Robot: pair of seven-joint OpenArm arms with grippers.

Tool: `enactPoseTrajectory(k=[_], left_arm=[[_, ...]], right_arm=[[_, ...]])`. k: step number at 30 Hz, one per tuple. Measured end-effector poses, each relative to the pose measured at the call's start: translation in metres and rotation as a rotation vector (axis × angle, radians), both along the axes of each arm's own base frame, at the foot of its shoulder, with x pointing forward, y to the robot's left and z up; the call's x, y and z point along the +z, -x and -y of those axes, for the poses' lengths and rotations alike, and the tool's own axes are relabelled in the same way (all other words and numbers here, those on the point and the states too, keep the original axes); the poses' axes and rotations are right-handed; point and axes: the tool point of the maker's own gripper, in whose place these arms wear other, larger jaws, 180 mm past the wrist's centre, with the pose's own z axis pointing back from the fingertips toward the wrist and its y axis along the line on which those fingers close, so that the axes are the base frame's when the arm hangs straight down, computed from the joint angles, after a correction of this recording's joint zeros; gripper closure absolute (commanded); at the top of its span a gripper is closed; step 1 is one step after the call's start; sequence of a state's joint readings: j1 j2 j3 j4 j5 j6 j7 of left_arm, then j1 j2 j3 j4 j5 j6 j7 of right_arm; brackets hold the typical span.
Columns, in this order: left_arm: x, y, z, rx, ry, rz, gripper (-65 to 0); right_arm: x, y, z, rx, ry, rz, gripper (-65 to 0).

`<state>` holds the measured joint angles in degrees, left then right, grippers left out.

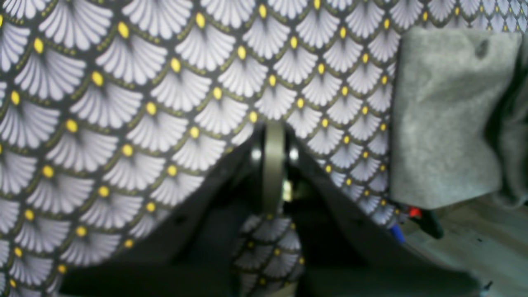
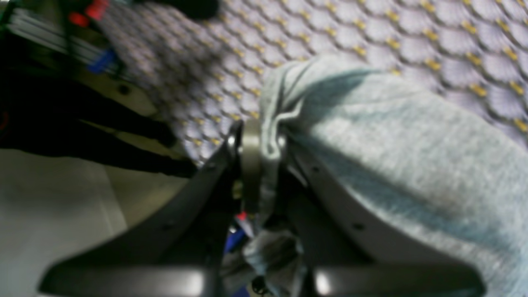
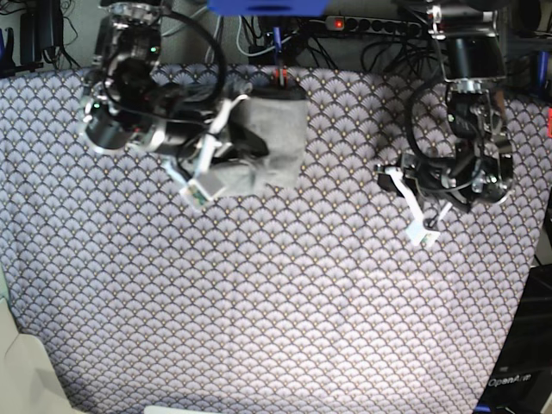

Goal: Fold the T-shirt properly

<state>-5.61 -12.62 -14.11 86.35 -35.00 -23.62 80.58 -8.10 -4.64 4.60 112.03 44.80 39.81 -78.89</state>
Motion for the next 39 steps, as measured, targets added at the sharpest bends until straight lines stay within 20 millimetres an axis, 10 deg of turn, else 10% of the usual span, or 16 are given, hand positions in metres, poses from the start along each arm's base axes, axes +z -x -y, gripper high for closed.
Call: enactPoseTrajectory(k=[26,39], left_arm=[[-0.004,0.008,-0.008,-0.003,-0.022,-0.016,0.0],[-0.005,0.008,-0.008,-0.002,-0.021,-0.018,0.0]], right_arm=[[0.047,-0.033,-0.047,0.068,-0.119,0.154,-0.7],[0.032,-0.059,-0.051,0.058,-0.159,0.105,-0.7]])
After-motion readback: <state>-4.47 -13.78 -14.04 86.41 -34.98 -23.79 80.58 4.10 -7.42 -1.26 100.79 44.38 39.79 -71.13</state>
